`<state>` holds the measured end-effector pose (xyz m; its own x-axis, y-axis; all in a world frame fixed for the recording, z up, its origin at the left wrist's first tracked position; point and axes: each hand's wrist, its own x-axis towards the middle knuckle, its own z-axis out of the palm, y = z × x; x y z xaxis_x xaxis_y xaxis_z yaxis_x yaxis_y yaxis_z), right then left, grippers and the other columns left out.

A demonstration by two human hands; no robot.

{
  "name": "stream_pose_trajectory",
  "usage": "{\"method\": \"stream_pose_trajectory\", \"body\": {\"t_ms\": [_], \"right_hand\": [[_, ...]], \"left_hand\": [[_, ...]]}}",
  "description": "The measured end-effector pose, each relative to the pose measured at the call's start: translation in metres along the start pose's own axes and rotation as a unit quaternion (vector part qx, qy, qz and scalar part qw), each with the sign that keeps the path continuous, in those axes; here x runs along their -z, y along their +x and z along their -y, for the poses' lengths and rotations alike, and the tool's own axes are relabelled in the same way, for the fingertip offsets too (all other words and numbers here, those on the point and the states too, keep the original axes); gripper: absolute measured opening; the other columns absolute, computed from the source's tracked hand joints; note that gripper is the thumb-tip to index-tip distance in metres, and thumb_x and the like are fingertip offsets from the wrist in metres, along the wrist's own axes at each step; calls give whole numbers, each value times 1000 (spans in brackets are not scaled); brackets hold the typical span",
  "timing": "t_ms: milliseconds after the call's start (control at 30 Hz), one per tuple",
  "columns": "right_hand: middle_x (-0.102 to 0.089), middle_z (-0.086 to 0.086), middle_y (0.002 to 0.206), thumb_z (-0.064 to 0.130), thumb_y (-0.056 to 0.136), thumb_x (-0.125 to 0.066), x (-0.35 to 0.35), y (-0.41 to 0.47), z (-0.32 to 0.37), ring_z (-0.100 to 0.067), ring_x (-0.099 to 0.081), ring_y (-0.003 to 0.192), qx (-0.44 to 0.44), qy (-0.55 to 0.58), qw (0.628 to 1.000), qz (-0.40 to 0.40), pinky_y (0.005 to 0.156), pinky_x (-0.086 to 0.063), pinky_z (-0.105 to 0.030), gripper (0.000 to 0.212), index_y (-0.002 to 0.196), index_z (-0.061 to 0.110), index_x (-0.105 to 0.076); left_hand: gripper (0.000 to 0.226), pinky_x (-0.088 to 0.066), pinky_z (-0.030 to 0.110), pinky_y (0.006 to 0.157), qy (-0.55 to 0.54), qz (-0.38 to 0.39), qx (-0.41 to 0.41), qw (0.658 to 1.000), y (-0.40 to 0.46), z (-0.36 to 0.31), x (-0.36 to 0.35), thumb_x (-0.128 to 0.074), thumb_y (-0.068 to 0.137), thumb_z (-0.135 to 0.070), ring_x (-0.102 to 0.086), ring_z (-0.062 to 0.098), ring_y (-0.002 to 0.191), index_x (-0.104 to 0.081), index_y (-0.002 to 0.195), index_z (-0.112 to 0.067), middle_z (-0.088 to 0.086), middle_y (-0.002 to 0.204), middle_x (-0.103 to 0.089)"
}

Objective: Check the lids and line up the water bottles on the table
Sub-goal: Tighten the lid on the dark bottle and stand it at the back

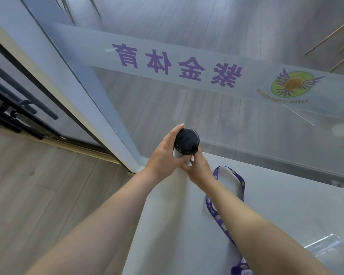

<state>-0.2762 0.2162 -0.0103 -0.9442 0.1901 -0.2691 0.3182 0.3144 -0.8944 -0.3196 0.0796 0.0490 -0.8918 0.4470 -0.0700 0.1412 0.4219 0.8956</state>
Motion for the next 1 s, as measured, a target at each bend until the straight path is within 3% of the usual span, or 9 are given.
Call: {"method": "stream_pose_trajectory", "body": {"t_ms": [200, 333, 433, 567, 667, 800, 1000], "right_hand": [[-59, 9, 114, 21, 84, -70, 0, 6, -1, -10, -59, 103, -20, -21, 1000, 12, 82, -47, -21, 61, 134, 30, -36], [-53, 5, 134, 29, 79, -71, 1, -2, -6, -18, -56, 117, -51, -52, 997, 12, 91, -47, -33, 76, 141, 33, -26], [-40, -2, 147, 31, 82, -71, 9, -18, -3, -21, -41, 133, -76, -70, 995, 10, 96, -39, -29, 86, 149, 25, -18], [-32, -5, 154, 30, 87, -67, 26, -50, -5, -22, -33, 139, -59, -118, 991, 1, 105, -32, -30, 80, 150, 18, -18], [-35, -4, 152, 29, 89, -64, 38, -82, -7, -21, -36, 138, -63, -155, 986, -13, 108, -33, -34, 72, 148, 18, -24], [-40, 2, 146, 23, 92, -57, 55, -140, -11, -19, -39, 133, -54, -164, 984, -39, 102, -30, -24, 59, 145, 21, -32], [-52, 0, 133, 13, 91, -57, 70, -233, -30, -17, -44, 125, 12, -200, 975, -100, 101, -29, -19, 45, 135, 16, -46]], "left_hand": [[86, -44, 41, 107, -9, -17, -2, 1000, 4, 2, -2, -77, 77, -16, -48, 13, 128, -30, 146, -33, -5, 141, -46], [95, -41, 41, 110, 6, -24, 8, 1000, 1, -1, -4, -79, 76, -22, -45, 14, 131, -21, 150, -36, -6, 145, -42], [109, -40, 43, 110, 14, -17, 49, 999, -5, 2, -3, -79, 72, -28, -44, 17, 131, -5, 150, -43, -6, 147, -39], [109, -37, 42, 111, 66, -13, 85, 994, -26, 10, -2, -78, 78, -29, -42, 20, 130, 1, 153, -31, -1, 151, -34], [98, -31, 39, 115, 89, -5, 112, 990, -51, 18, -2, -72, 83, -28, -33, 20, 141, -5, 154, -26, 0, 155, -29], [75, -25, 36, 118, 118, 47, 132, 983, -95, 21, -9, -62, 91, -29, -25, 18, 145, -18, 152, -23, -1, 157, -24], [45, -34, 30, 112, 109, 105, 100, 983, -162, 20, -36, -58, 94, -23, -43, 9, 129, -45, 137, -27, -11, 139, -47]]}}
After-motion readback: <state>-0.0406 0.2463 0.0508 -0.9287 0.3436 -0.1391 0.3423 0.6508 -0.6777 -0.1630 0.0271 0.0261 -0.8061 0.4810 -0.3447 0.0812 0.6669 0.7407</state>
